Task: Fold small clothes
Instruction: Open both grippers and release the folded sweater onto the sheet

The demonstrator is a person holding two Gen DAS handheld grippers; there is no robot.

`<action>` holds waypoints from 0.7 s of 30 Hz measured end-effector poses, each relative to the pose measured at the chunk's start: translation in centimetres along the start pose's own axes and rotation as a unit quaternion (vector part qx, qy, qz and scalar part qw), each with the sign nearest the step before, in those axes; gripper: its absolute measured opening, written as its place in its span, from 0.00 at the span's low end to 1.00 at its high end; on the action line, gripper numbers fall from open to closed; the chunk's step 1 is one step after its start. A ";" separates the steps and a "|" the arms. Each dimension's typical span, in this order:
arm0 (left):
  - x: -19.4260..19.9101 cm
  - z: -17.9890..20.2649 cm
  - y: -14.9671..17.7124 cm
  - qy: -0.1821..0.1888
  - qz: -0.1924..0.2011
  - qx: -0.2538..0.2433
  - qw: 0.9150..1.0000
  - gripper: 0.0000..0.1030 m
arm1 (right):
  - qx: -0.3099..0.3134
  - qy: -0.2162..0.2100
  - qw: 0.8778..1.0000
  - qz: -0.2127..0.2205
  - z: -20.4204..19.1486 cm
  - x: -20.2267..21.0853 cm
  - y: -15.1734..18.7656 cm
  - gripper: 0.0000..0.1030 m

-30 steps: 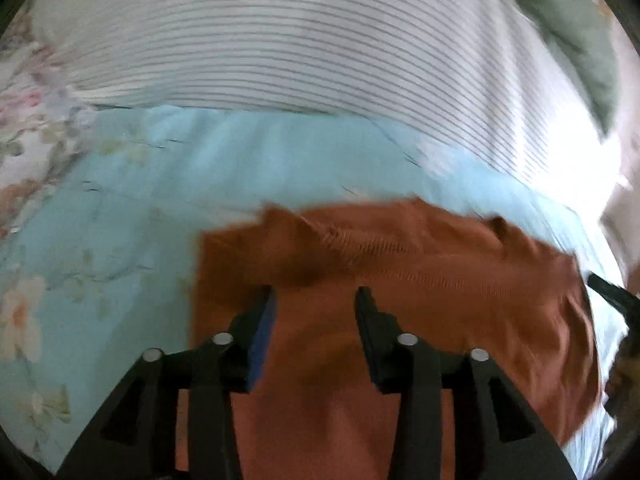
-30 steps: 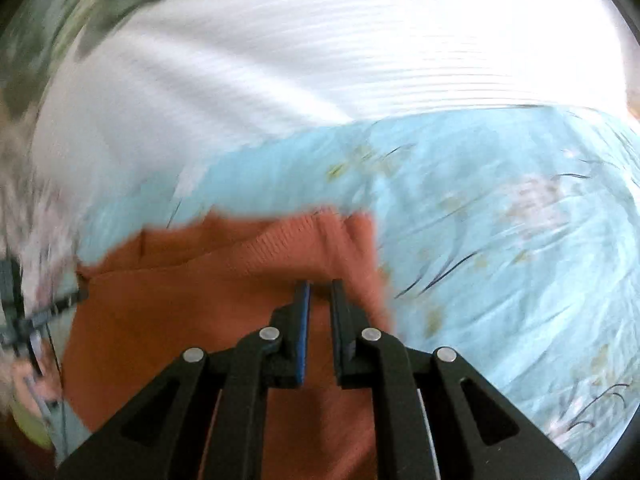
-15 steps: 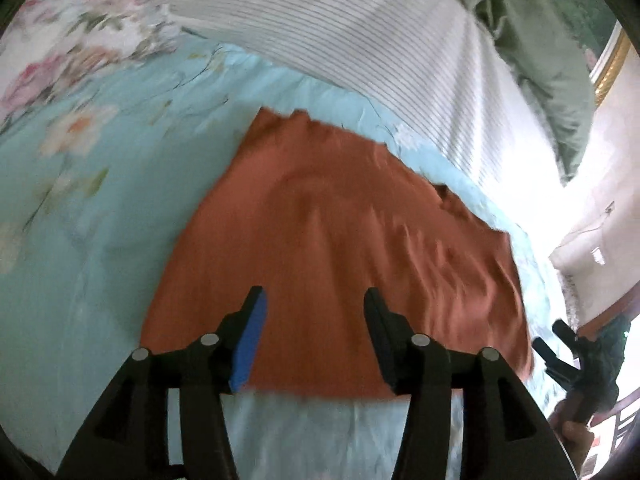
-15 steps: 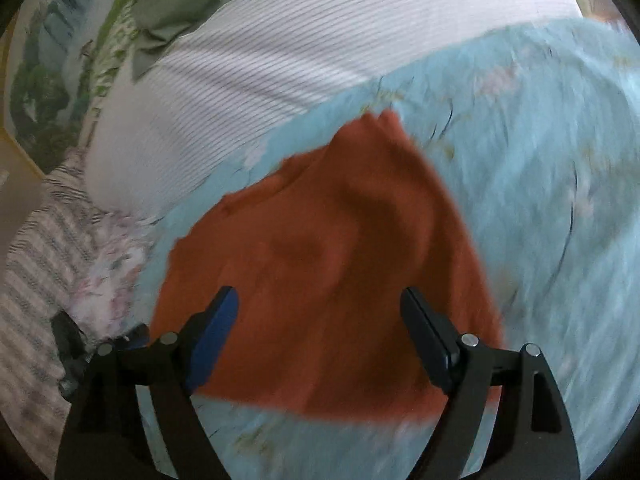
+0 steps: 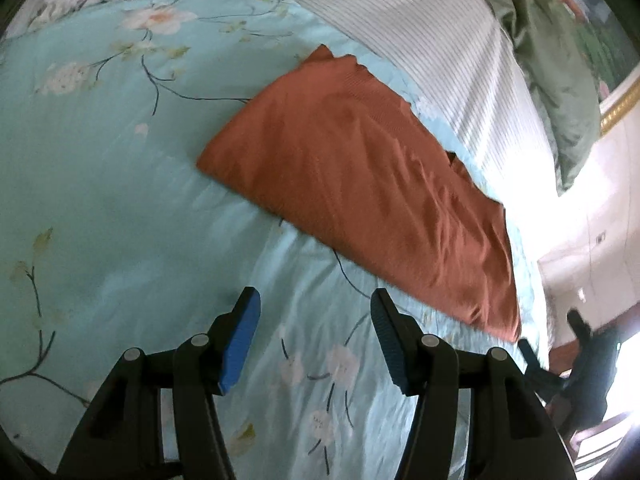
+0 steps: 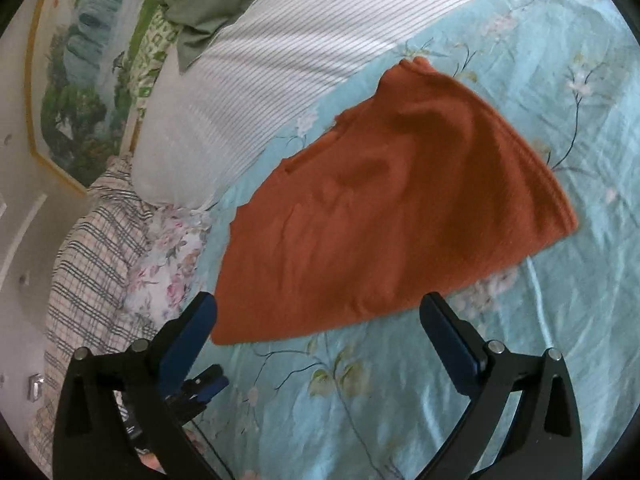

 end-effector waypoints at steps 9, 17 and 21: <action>-3.9 -0.8 -4.3 0.018 0.026 0.078 0.996 0.60 | 0.065 -0.008 0.997 -0.029 -2.0 -0.7 0.9 0.98; -5.6 -1.2 -8.4 -0.002 0.054 0.096 0.994 0.23 | 0.071 -0.001 0.997 -0.044 -1.3 -0.9 0.5 0.98; -5.2 0.6 -9.2 -0.005 0.066 0.064 0.996 0.08 | 0.071 0.004 0.996 -0.045 -0.6 -1.3 -0.5 0.97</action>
Point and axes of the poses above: each gripper's, at about its wrist camera, not at the fingertips, and x roughly against the way its jaws point, z to its right, y to its underside, the point moved 5 cm from there along -x, roughly the way its jaws point, and after that the axes turned 6 degrees about x, right-handed, at the moved point
